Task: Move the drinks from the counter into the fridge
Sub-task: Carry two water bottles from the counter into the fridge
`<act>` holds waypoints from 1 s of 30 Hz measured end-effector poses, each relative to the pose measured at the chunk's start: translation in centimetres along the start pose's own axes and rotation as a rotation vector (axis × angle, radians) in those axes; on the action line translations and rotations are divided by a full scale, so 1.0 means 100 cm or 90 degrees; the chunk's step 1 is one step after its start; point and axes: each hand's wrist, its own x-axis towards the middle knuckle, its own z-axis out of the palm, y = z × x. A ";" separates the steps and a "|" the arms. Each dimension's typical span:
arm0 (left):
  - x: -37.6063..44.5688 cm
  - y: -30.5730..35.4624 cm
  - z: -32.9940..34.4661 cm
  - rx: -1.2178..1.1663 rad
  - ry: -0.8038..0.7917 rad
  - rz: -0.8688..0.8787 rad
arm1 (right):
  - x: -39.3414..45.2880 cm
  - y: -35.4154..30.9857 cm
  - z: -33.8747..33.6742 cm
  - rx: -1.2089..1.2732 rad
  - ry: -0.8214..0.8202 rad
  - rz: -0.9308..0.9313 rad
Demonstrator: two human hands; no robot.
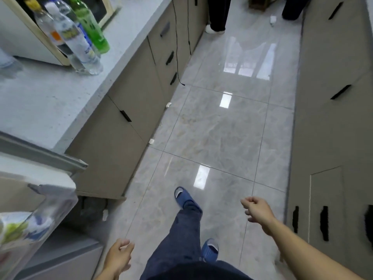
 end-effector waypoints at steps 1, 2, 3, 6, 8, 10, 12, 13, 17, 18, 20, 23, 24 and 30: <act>0.007 0.001 0.000 -0.004 0.005 -0.004 | 0.010 -0.020 0.004 -0.013 -0.011 -0.016; 0.015 0.004 0.000 -0.006 0.008 -0.008 | 0.020 -0.040 0.010 -0.026 -0.019 -0.032; 0.026 0.007 0.002 -0.004 0.009 -0.011 | 0.031 -0.059 0.014 -0.042 -0.026 -0.047; 0.049 0.026 0.007 -0.030 0.009 -0.067 | 0.058 -0.109 0.024 -0.090 -0.043 -0.070; 0.058 0.046 0.007 -0.042 0.012 -0.093 | 0.072 -0.136 0.025 -0.122 -0.043 -0.068; 0.066 0.074 0.008 -0.077 0.028 -0.107 | 0.085 -0.161 0.026 -0.165 -0.049 -0.062; 0.073 0.111 0.009 -0.139 0.036 -0.123 | 0.101 -0.183 0.029 -0.204 -0.051 -0.059; 0.078 0.130 0.008 -0.168 0.037 -0.129 | 0.110 -0.196 0.032 -0.224 -0.050 -0.054; 0.093 0.192 0.001 -0.235 0.023 -0.094 | 0.140 -0.240 0.042 -0.277 -0.048 -0.037; 0.097 0.203 -0.001 -0.251 0.024 -0.076 | 0.147 -0.252 0.047 -0.288 -0.055 -0.040; 0.102 0.224 -0.002 -0.268 0.026 -0.052 | 0.162 -0.277 0.059 -0.303 -0.067 -0.044; 0.107 0.248 -0.001 -0.300 0.036 -0.044 | 0.186 -0.314 0.081 -0.343 -0.104 -0.044; 0.108 0.253 -0.001 -0.312 0.044 -0.050 | 0.193 -0.325 0.088 -0.359 -0.121 -0.044; 0.095 0.282 0.007 -0.395 0.136 -0.156 | 0.226 -0.414 0.138 -0.460 -0.210 -0.092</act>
